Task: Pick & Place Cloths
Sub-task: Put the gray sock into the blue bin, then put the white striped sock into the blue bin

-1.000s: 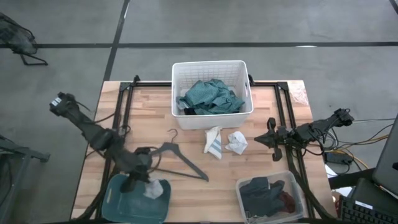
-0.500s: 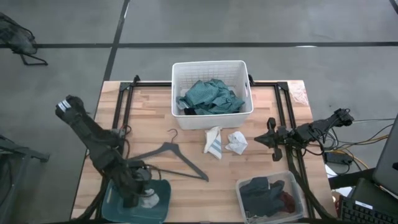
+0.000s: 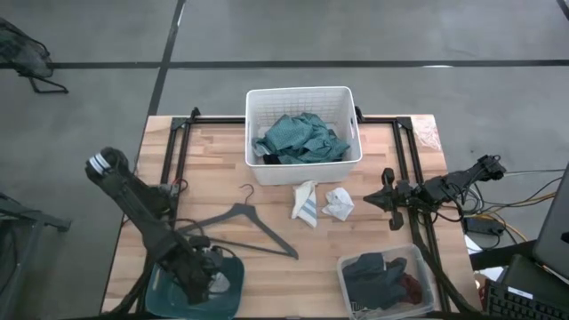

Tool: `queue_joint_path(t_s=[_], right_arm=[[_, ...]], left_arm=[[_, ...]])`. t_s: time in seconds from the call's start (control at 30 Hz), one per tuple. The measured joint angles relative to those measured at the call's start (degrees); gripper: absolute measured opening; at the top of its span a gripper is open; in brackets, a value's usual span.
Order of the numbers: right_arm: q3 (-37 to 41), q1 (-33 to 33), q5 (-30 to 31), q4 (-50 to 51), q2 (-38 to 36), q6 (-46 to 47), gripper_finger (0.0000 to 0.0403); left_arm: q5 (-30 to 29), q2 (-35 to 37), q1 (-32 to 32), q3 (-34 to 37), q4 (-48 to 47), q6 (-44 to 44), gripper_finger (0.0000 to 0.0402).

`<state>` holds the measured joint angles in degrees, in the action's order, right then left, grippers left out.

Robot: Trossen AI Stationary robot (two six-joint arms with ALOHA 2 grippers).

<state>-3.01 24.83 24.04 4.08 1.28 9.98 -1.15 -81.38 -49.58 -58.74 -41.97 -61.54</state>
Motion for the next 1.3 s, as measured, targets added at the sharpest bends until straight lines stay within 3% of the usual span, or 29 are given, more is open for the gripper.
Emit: queue_joint_path(t_s=[0.17,0.5,0.63,0.83,1.07,1.3], right_arm=[[0.0,0.0,0.0,0.0,0.0,-0.1,0.0008],[0.0,0.0,0.0,0.0,0.0,-0.1,0.0008],[0.0,0.0,0.0,0.0,0.0,-0.1,0.0008],[0.0,0.0,0.0,0.0,0.0,0.0,0.0008],[0.0,0.0,0.0,0.0,0.0,0.0,0.0008],[0.0,0.0,0.0,0.0,0.0,-0.1,0.0008]], left_arm=[[-2.8,-1.8,0.0,0.0,0.3,-1.6,0.0054],[-3.8,-2.1,0.1,0.0,1.5,-2.7,0.0207],[-3.5,-0.9,0.1,0.0,1.6,-2.6,0.0247],[-3.4,0.8,0.1,0.0,2.9,-2.4,0.0261],[-3.5,2.0,0.2,0.0,11.4,3.8,0.0259],[-7.5,2.1,0.5,-1.5,12.1,10.0,0.0259]])
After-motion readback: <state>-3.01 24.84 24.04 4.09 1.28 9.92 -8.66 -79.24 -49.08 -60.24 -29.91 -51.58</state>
